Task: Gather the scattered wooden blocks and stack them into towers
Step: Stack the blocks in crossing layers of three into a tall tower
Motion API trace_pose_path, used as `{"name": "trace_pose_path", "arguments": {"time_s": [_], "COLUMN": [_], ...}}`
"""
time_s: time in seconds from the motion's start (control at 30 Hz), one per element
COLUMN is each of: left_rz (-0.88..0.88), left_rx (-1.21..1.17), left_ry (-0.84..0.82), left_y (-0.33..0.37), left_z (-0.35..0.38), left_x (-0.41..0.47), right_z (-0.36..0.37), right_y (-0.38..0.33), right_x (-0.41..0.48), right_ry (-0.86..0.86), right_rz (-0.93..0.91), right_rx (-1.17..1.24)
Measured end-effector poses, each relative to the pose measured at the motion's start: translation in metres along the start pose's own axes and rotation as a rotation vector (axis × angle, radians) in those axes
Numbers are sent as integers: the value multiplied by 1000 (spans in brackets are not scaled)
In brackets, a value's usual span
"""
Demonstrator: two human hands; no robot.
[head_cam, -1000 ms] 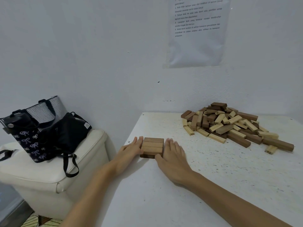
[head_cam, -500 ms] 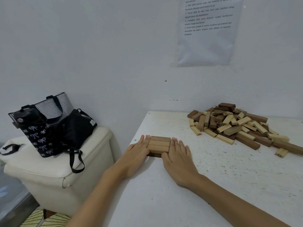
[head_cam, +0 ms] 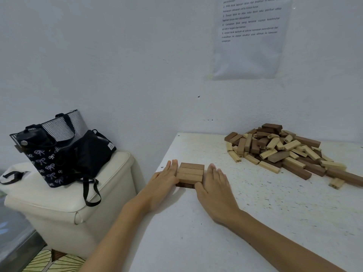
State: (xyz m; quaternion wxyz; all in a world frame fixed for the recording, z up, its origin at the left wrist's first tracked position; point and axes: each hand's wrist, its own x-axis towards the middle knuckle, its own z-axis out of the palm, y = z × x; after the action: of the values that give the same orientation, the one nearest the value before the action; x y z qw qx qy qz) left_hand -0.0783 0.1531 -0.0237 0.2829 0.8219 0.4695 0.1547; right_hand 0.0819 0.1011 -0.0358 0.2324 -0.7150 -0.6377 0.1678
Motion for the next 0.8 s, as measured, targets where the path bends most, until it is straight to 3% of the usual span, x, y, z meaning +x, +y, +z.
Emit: {"name": "trace_pose_path", "arguments": {"time_s": [0.2,0.5,0.6,0.7,0.8], "left_rz": [36,290,317,408,482], "left_rx": [-435,-214,-5,9,83], "left_ry": [183,115,105,42,104], "left_y": [7,70,92,113,128], "left_z": [-3,19,35,52,71], "left_x": [-3,4,17,36,61], "right_z": [-21,-91,-114,-130,-140], "right_y": [16,73,100,133,161], "right_x": [-10,-27,-26,-22,-21], "right_ry": [-20,103,140,214,298], "right_rz": [-13,-145,-125,-91,-30], "right_rx": [165,94,45,55,144]}}
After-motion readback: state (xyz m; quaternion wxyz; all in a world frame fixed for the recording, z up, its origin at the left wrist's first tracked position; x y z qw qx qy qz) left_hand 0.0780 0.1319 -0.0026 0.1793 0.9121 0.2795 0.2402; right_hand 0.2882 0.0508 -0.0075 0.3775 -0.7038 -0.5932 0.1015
